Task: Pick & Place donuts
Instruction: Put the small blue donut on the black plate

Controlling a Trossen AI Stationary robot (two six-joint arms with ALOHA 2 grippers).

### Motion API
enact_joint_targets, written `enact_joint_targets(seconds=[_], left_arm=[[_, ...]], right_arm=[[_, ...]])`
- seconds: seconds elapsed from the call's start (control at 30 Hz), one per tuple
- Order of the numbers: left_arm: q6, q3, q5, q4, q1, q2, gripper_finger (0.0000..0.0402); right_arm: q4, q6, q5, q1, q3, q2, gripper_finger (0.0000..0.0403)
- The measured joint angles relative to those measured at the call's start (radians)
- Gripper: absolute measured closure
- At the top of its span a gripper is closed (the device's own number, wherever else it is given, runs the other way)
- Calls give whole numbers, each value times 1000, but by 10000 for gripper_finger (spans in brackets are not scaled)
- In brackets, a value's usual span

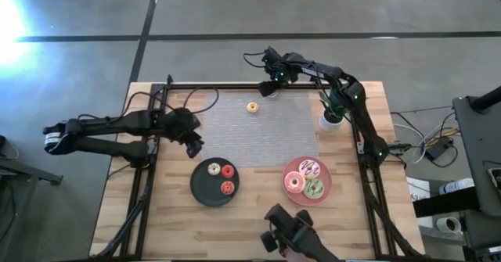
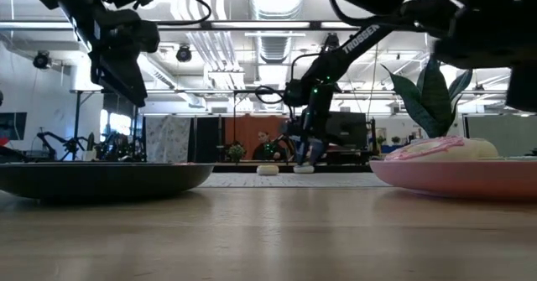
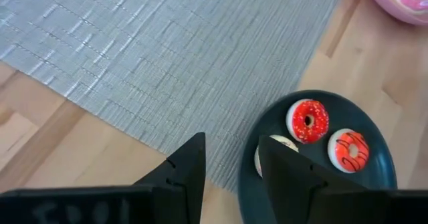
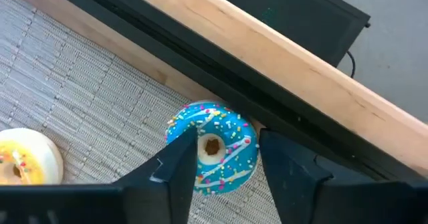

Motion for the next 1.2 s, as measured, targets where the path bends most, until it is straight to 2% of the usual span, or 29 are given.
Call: enact_joint_targets(seconds=[0.23,0.5,0.7,0.83,0.9,1.2], left_arm=[[6,0,-23,-10,1,-4,289],[29,0,-31,-10,2,-4,289],[29,0,-31,-20,4,-4,289],[30,-2,-31,-56,27,-4,289],[29,-2,-30,-76,49,-4,289],[-47,-9,-17,-261,74,-53,289]], right_arm=[[-82,-41,15,-4,10,8,295],[-86,-94,6,2,20,9,385],[-95,-95,-31,21,115,-11,389],[-112,-142,-210,69,190,-33,389],[-140,-159,-256,114,218,-31,390],[-116,-223,-264,351,218,-28,390]])
